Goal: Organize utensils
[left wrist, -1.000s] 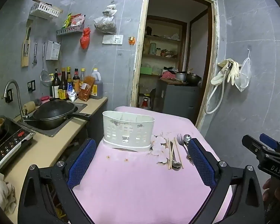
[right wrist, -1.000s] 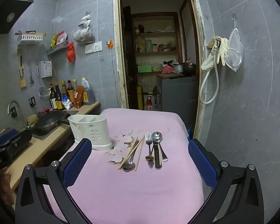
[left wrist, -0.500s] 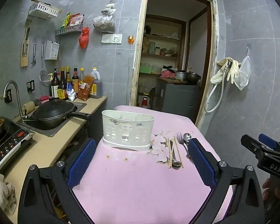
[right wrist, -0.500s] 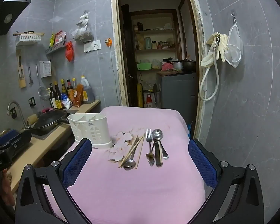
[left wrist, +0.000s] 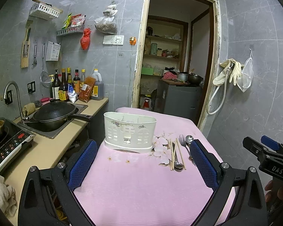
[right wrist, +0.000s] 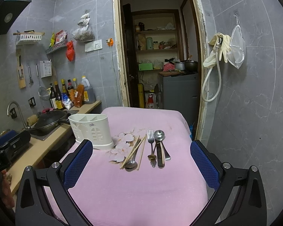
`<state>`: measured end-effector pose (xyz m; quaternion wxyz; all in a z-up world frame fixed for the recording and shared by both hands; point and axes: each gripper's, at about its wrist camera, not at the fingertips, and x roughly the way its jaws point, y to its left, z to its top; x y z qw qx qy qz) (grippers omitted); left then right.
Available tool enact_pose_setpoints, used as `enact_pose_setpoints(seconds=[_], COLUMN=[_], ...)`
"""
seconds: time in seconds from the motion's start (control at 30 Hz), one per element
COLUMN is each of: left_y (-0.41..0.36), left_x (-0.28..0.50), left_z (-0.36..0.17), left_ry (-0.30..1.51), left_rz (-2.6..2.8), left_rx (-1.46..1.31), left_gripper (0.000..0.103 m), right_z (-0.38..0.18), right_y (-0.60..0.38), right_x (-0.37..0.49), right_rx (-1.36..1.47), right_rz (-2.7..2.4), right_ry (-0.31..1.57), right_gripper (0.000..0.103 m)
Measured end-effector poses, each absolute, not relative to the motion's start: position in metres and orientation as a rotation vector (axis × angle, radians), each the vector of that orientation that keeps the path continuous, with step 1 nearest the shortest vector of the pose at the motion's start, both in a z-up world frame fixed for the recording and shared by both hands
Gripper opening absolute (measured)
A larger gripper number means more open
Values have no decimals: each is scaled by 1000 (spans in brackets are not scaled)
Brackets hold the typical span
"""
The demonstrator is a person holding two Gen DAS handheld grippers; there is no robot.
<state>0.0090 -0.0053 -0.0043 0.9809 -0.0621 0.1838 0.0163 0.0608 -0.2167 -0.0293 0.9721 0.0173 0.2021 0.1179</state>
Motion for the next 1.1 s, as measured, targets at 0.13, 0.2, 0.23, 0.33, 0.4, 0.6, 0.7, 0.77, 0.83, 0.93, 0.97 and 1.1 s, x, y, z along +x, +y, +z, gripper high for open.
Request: enact_pose_setpoints(seconds=[0.13, 0.2, 0.23, 0.33, 0.4, 0.6, 0.7, 0.77, 0.83, 0.93, 0.97, 1.1], left_y=[-5, -5, -5, -4, -4, -3, -3, -2, -2, -2, -2, -1], left_x=[9, 8, 9, 9, 7, 7, 7, 7, 7, 7, 7, 7], left_z=[-4, -5, -5, -5, -4, -4, -4, -4, -3, -3, -4, -4], left_ry=[370, 369, 369, 371, 370, 370, 369, 370, 370, 370, 370, 370], left_rz=[33, 32, 32, 32, 32, 31, 31, 31, 32, 31, 30, 31], left_rx=[-124, -124, -124, -124, -124, -124, -125, -125, -124, -124, -125, -124], left_gripper=[97, 97, 97, 97, 97, 97, 97, 97, 97, 97, 97, 97], right_z=[-32, -31, -31, -31, -30, -29, -30, -29, -30, -30, -29, -29], right_y=[-216, -216, -216, -216, -216, -217, -215, -215, -215, -215, -216, -216], right_x=[61, 61, 61, 61, 61, 61, 61, 61, 62, 62, 62, 62], right_rx=[34, 33, 33, 35, 34, 34, 35, 34, 34, 34, 34, 36], right_rz=[238, 237, 237, 236, 237, 238, 237, 238, 238, 238, 238, 239], right_ry=[407, 407, 408, 408, 408, 411, 411, 412, 412, 412, 412, 412], right_gripper=[103, 103, 103, 103, 103, 103, 103, 103, 103, 103, 103, 103])
